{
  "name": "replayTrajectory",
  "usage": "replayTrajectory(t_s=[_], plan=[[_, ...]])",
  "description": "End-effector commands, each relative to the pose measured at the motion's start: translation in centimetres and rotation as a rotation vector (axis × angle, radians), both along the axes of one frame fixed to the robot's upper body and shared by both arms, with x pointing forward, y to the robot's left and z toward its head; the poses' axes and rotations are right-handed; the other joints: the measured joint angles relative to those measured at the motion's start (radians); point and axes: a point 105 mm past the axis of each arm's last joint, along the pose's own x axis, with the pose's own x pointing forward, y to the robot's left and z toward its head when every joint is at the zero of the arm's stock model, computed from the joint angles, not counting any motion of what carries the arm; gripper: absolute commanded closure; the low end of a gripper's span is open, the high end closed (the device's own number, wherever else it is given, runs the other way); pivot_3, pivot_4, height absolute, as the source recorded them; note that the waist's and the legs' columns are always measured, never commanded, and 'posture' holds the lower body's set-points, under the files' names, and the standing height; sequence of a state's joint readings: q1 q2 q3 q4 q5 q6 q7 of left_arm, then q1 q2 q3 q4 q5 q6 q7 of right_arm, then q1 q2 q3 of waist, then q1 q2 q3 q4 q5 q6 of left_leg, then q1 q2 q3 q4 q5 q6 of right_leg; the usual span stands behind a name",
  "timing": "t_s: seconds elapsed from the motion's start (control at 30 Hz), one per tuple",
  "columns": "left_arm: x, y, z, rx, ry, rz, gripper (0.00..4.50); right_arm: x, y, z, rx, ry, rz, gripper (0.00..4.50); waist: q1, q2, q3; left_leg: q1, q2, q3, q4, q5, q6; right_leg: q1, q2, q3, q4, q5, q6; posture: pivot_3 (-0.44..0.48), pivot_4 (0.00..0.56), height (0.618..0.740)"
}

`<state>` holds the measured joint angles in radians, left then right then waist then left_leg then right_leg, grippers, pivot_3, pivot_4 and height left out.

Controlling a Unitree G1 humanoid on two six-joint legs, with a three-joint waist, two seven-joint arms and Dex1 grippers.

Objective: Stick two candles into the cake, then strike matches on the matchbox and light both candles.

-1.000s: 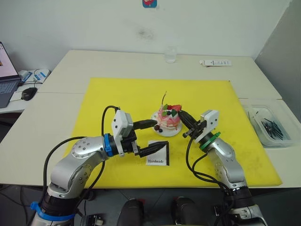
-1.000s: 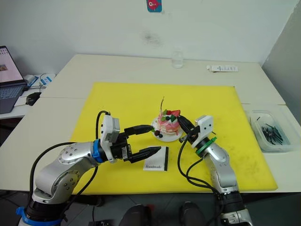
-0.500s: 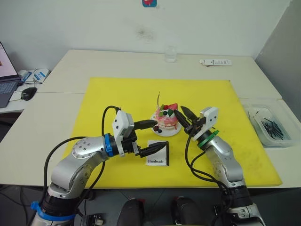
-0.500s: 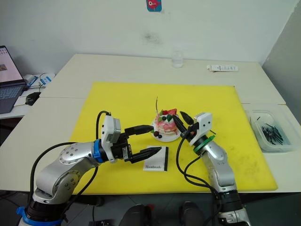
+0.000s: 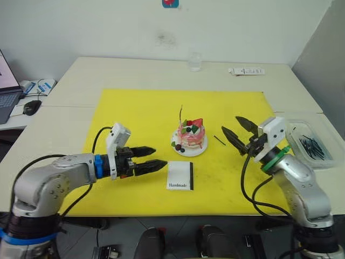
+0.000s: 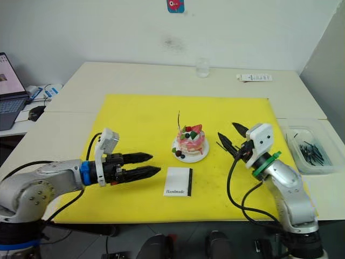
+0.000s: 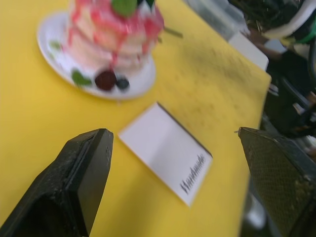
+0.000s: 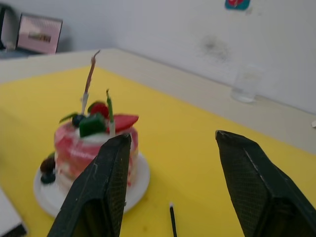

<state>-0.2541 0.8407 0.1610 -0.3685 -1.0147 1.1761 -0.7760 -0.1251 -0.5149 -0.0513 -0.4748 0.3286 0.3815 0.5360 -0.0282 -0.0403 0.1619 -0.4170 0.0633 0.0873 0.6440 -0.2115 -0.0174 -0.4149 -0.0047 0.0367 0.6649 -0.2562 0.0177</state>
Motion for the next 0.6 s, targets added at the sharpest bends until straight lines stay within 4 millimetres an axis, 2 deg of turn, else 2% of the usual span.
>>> replayTrajectory(t_s=[0.03, 0.13, 0.2, 0.27, 0.43, 0.6], plan=[[-1.0, 0.2, -0.5, -0.001, 0.164, -0.052, 0.00, -1.7, 0.8, -0.3, -0.170, 0.034, 0.131, 1.69, 0.000, 0.000, 0.001, 0.000, 0.000, 0.000, 0.000, 0.000, 0.000, 0.000, 0.000, 0.000, 0.000, -0.002, -0.004, 0.000, 0.150, 0.727], [-1.3, 0.0, -1.3, 0.018, 0.254, -0.069, 0.00, -2.9, 1.2, -1.7, -0.258, 0.132, 0.249, 1.69, 0.002, -0.001, 0.001, 0.000, 0.000, 0.000, 0.000, 0.000, 0.000, 0.000, 0.000, 0.000, 0.000, -0.003, -0.005, 0.000, 0.150, 0.727], [-1.0, -0.2, -1.8, 0.023, 0.281, -0.056, 0.00, -3.4, 1.4, -2.3, -0.302, 0.155, 0.299, 2.05, 0.002, -0.002, 0.002, 0.000, 0.000, 0.000, 0.000, 0.000, 0.000, 0.000, 0.000, 0.000, 0.000, -0.003, -0.005, 0.000, 0.150, 0.727], [-0.5, -0.4, -2.5, 0.021, 0.319, -0.028, 0.00, -3.5, 1.5, -3.1, -0.344, 0.194, 0.319, 2.63, 0.002, -0.002, 0.002, 0.000, 0.000, 0.000, 0.000, 0.000, 0.000, 0.000, 0.000, 0.000, 0.000, -0.003, -0.005, 0.000, 0.150, 0.727], [1.0, -1.5, -3.4, -0.027, 0.372, 0.022, 0.00, -3.0, 2.2, -4.6, -0.390, 0.260, 0.336, 4.47, 0.002, -0.003, 0.003, -0.001, -0.001, 0.000, 0.001, 0.000, 0.000, 0.000, 0.000, 0.000, 0.000, -0.002, -0.004, 0.000, 0.150, 0.727], [1.1, -2.5, -3.9, -0.051, 0.399, 0.010, 0.00, -2.8, 3.1, -5.8, -0.429, 0.287, 0.368, 4.47, 0.008, -0.004, 0.002, -0.001, -0.001, -0.001, 0.001, 0.000, 0.000, 0.000, -0.001, -0.001, 0.000, -0.002, -0.003, 0.000, 0.150, 0.727]])
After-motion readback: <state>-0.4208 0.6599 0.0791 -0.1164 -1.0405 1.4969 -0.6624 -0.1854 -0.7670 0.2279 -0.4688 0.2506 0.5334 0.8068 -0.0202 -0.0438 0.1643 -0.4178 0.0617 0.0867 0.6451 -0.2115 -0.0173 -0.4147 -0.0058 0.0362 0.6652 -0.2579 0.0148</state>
